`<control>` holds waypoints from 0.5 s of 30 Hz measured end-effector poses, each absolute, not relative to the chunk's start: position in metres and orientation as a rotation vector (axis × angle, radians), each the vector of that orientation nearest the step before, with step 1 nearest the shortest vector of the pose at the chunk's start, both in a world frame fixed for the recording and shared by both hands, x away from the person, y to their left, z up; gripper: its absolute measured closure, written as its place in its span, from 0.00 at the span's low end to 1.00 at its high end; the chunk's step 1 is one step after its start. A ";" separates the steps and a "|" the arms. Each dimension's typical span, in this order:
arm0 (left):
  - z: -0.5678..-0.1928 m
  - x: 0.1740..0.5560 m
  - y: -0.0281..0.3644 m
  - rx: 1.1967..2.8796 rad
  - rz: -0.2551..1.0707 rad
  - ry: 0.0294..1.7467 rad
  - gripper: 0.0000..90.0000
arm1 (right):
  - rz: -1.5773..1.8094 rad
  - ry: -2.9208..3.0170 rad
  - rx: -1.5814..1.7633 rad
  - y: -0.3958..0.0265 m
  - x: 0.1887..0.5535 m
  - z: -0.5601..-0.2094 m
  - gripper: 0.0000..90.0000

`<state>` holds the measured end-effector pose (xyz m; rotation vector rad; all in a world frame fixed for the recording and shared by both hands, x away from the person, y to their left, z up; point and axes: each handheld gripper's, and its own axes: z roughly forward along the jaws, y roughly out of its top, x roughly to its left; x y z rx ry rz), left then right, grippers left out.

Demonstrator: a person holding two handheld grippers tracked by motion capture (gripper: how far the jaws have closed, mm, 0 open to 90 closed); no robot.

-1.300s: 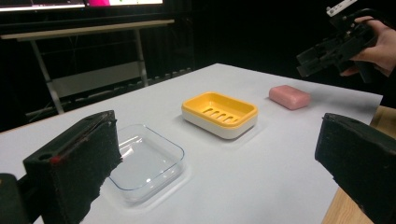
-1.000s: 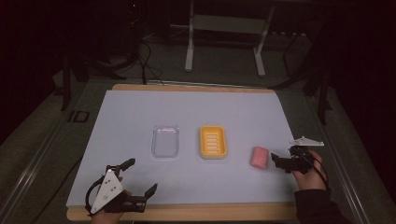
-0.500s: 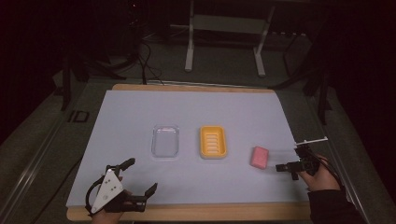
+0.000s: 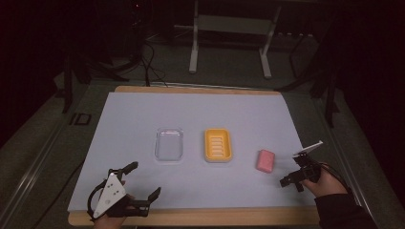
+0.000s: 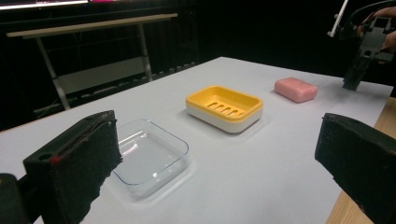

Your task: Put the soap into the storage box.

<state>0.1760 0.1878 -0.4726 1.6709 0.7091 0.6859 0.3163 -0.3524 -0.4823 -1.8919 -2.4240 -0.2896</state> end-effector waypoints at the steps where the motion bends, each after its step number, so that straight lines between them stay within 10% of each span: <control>1: -0.473 0.176 0.188 1.671 0.683 0.709 0.00 | -0.263 -2.413 -1.885 -0.352 0.316 -0.483 0.20; 15: -0.473 0.179 0.184 1.696 0.624 0.680 0.00 | -0.193 -2.356 -1.839 -0.336 0.307 -0.481 0.22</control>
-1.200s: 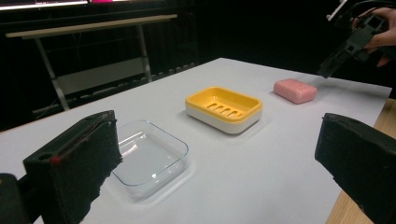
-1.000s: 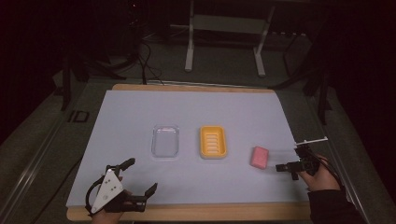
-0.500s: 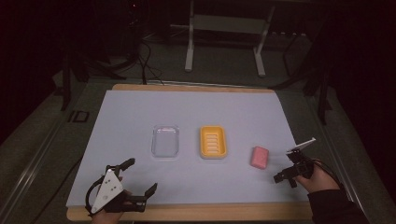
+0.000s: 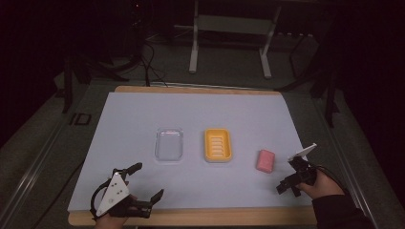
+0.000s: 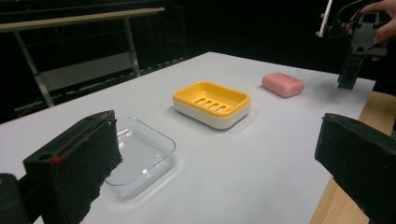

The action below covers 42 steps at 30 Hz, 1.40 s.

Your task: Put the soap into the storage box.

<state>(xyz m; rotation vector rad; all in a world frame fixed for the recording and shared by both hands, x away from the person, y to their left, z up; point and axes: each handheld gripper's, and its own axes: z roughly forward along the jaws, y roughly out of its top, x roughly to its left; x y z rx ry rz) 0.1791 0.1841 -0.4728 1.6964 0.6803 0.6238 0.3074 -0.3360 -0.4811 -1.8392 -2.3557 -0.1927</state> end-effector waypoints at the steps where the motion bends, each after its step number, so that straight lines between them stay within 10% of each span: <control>1: -0.472 0.180 0.185 1.693 0.616 0.676 0.00 | -0.192 -2.348 -1.829 -0.333 0.306 -0.481 0.22; 42: -0.468 0.185 0.178 1.673 0.529 0.603 0.00 | -0.225 -2.331 -2.036 -0.256 0.343 -0.448 0.18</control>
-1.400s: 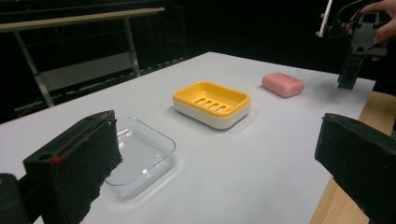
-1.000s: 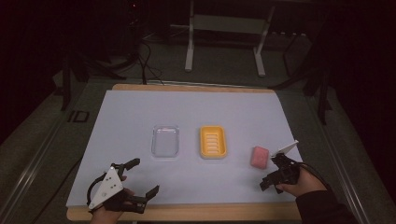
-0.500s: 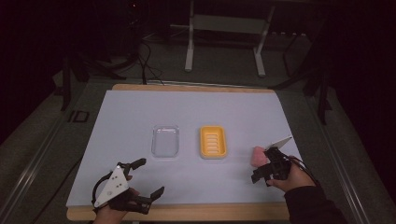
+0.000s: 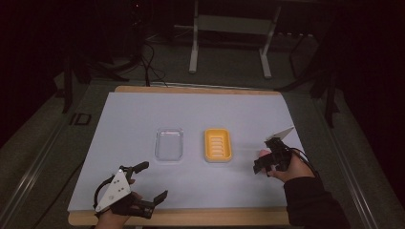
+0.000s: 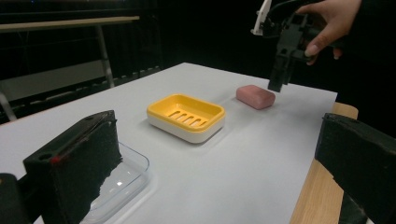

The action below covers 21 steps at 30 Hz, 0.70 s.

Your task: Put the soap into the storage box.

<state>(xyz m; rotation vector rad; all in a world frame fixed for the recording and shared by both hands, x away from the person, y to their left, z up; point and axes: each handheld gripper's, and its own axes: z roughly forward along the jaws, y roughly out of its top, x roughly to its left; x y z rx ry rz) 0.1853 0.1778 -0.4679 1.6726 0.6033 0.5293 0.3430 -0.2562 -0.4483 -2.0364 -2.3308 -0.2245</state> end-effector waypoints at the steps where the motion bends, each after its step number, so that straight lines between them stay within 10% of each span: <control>1: -0.468 0.185 0.178 1.674 0.530 0.603 0.00 | -0.218 -2.332 -2.051 -0.256 0.345 -0.447 0.19; 21: -0.469 0.186 0.178 1.685 0.541 0.613 0.00 | -0.151 -2.151 -2.337 -0.258 0.391 -0.470 0.27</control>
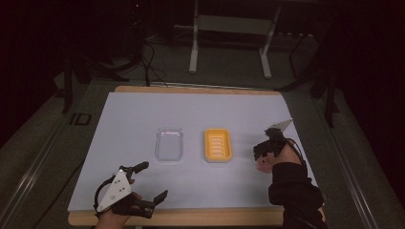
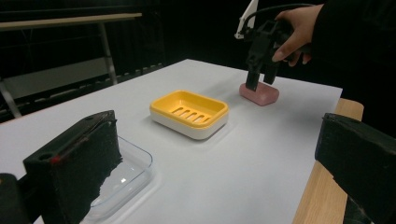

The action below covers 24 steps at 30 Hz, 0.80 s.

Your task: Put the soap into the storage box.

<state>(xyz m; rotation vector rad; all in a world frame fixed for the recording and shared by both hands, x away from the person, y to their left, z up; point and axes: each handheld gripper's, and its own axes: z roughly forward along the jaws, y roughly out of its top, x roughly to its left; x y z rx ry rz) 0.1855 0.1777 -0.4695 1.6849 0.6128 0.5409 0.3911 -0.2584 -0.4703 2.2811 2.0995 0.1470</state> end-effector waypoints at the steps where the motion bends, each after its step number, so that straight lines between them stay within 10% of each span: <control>1: -0.470 0.186 0.178 1.685 0.540 0.612 0.00 | 0.135 2.096 2.291 -0.259 0.392 -0.473 0.27; 24: -0.470 0.185 0.177 1.695 0.541 0.603 0.00 | 0.117 2.056 2.341 -0.265 0.400 -0.491 0.39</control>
